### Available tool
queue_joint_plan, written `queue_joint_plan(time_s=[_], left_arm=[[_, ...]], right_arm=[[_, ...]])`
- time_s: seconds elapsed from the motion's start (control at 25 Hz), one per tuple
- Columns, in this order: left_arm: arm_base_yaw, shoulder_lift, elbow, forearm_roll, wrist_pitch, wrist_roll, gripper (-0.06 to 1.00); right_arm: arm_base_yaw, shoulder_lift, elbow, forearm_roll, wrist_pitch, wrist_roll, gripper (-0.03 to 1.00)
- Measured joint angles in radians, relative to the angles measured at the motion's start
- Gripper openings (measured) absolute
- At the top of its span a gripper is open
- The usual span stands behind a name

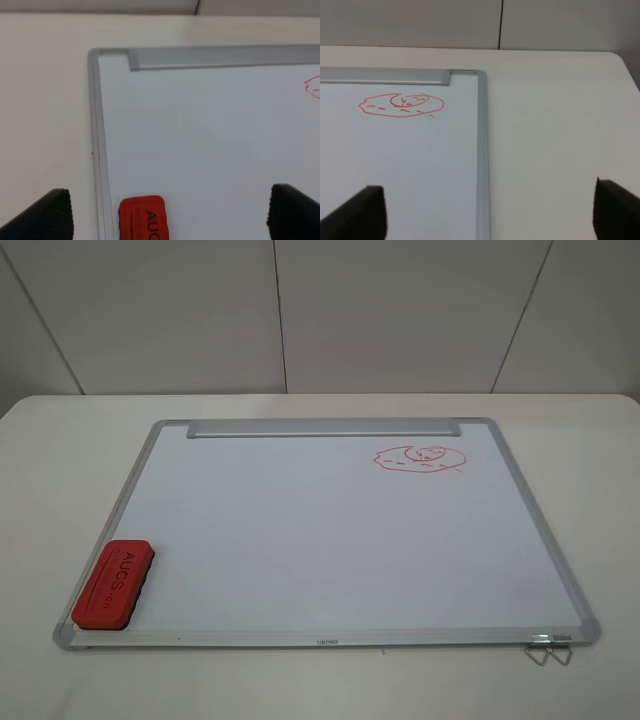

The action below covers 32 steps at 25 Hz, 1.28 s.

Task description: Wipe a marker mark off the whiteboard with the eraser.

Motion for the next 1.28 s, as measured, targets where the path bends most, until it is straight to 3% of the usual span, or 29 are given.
queue_joint_plan(time_s=[0.36,0.52,0.68,0.84,1.12,1.28], left_arm=[[0.0,-0.269,0.0,-0.006,0.241,0.033,0.77],[0.0,-0.313,0.004,-0.015,0.332,0.155,0.77],[0.0,-0.369,0.05,-0.034,0.336,0.25,0.77],[0.0,-0.427,0.131,-0.063,0.293,0.262,0.77],[0.001,-0.428,0.136,-0.067,0.278,0.263,0.77],[0.047,-0.428,0.136,-0.068,0.278,0.263,0.77]], right_arm=[[0.0,0.0,0.0,0.0,0.0,0.0,0.71],[0.0,0.0,0.0,0.0,0.0,0.0,0.71],[0.0,0.0,0.0,0.0,0.0,0.0,0.71],[0.0,0.0,0.0,0.0,0.0,0.0,0.71],[0.0,0.0,0.0,0.0,0.0,0.0,0.71],[0.0,0.0,0.0,0.0,0.0,0.0,0.71]])
